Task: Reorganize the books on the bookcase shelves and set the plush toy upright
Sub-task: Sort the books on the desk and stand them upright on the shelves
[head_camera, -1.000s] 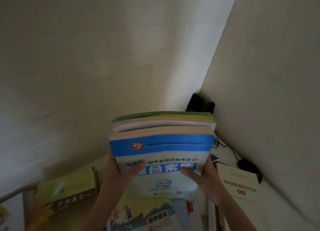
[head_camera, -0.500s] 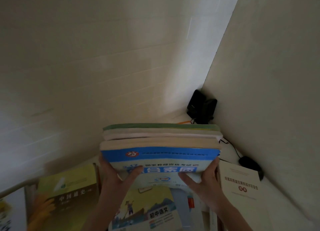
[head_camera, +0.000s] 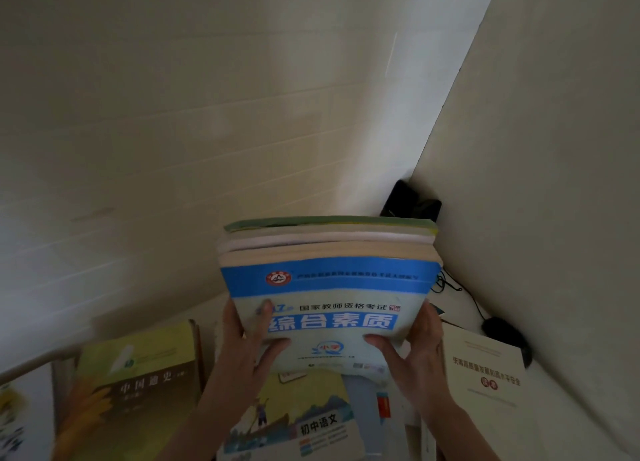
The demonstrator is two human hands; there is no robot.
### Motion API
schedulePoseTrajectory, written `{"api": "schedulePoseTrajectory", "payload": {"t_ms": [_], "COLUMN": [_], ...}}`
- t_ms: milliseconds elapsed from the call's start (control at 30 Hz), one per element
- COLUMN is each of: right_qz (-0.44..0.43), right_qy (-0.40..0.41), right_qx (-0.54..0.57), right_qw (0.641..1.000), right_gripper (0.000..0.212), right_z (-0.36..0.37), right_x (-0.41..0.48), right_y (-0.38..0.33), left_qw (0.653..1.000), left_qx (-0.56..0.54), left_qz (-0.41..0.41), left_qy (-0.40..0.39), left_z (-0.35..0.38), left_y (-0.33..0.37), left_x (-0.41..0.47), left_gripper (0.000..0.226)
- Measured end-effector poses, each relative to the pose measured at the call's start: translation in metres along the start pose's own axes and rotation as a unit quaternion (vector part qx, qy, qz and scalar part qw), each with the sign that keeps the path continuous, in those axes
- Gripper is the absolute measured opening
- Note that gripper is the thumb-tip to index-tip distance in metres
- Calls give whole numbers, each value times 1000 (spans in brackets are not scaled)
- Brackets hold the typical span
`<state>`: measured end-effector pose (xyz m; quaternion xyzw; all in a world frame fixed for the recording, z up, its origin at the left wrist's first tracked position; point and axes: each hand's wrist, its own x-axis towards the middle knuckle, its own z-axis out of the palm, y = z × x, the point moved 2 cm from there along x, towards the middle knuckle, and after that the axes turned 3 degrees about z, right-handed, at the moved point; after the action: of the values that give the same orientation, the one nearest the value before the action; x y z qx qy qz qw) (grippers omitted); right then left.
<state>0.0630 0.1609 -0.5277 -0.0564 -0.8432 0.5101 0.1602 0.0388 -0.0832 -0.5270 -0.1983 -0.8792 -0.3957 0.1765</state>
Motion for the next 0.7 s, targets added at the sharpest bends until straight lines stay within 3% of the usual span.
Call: {"api": "schedulePoseTrajectory", "payload": {"t_ms": [167,300,500,700], "right_qz": [-49,-116,-213,-125], "right_qy": [-61,-92,-129,-201], "right_qx": [-29,-105,-92,-65], "right_qw": [997,983,964,969], "right_gripper": [111,107,112,91], "right_z": [-1,-9,-12,-15], "right_x": [-1,5,21,17], "right_y": [-5,0,4,12], "left_qw": [999,1000,997,998], "left_qx": [-25,-16,-45,-18], "left_qz": [-17,-16,-66,-63], "left_qy": [-13,-5,-10,12], "left_z": [0,8,12,13], "left_y": [-17,-21,-20,-13], "left_x": [3,10,11,14], "left_gripper": [118,120,119,127]}}
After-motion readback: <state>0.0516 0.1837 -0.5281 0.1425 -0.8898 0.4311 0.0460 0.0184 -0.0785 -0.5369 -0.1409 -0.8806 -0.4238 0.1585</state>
